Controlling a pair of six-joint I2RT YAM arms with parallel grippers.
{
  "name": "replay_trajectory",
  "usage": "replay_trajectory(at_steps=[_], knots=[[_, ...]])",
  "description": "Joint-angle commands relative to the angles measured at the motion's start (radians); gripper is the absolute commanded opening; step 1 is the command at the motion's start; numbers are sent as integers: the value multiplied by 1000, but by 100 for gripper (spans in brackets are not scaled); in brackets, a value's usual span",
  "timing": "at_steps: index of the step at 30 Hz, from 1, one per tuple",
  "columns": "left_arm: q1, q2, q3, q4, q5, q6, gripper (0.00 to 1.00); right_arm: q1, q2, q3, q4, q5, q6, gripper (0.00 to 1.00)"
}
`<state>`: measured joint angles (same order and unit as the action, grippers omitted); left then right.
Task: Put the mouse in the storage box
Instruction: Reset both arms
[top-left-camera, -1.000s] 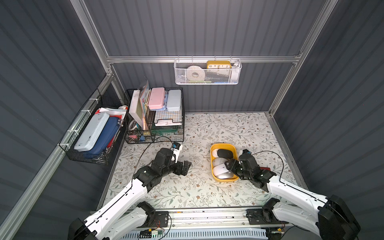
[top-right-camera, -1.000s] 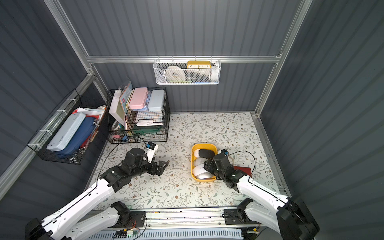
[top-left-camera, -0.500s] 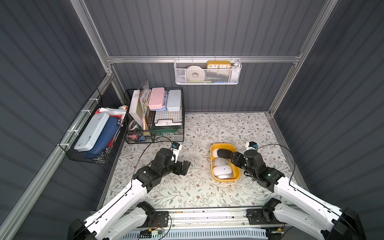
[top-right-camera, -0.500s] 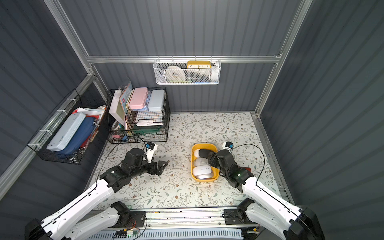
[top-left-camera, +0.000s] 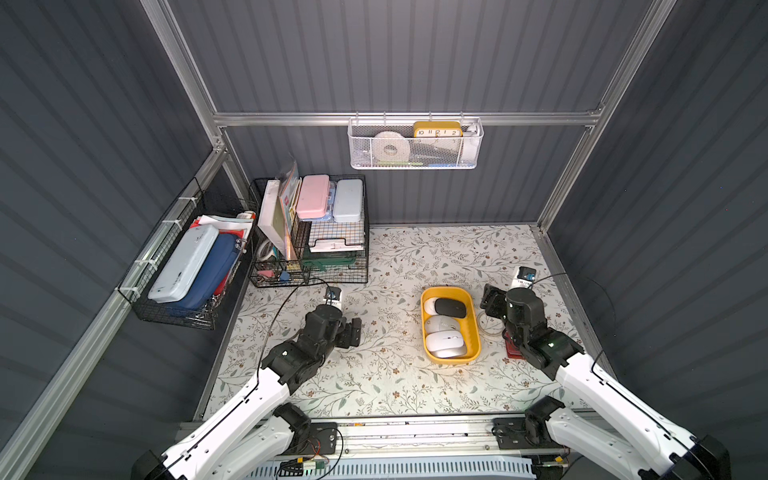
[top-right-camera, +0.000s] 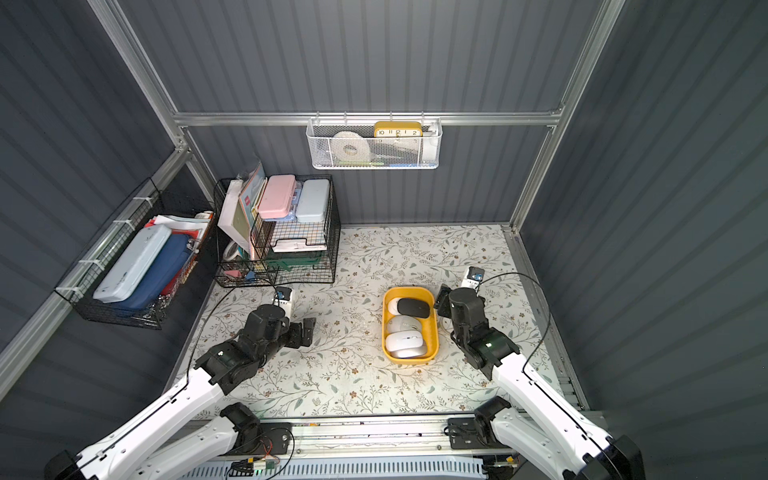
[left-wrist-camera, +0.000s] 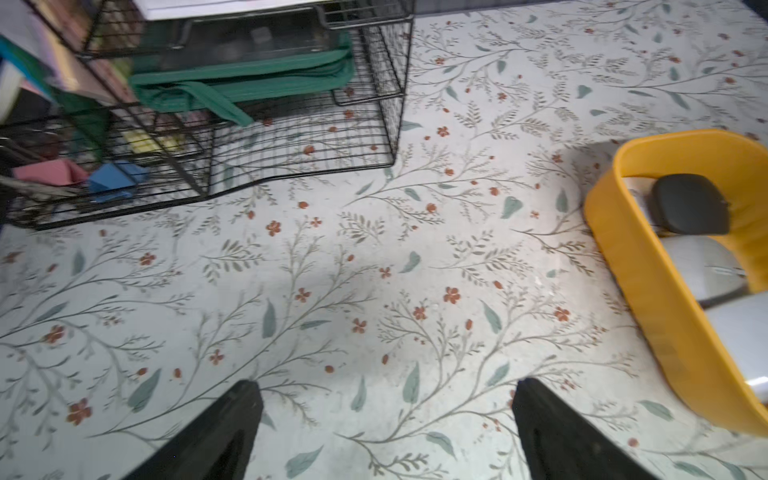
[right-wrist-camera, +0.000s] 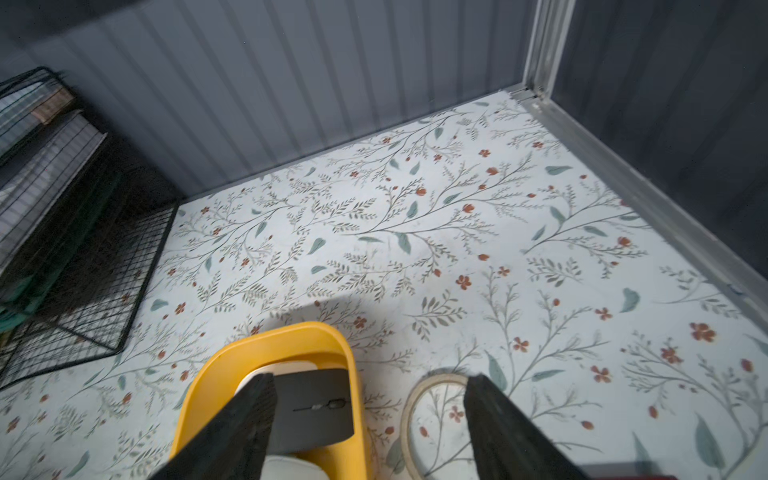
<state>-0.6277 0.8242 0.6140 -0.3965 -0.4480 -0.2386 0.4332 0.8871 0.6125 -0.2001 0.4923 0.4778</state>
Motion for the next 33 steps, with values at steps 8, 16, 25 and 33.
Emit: replay_trajectory(at_steps=[8,16,25,33], knots=[[88,53,-114,139,-286,-18,99,-145,16,-56,153,119,-146,83],[177,197,-187,395,-253,75,100,-238,83,-118,270,141,-172,84],[332,444,-236,760,-77,163,100,-304,273,-140,410,150,-186,85],[395,669,-178,1003,49,283,99,-338,397,-167,601,136,-228,85]])
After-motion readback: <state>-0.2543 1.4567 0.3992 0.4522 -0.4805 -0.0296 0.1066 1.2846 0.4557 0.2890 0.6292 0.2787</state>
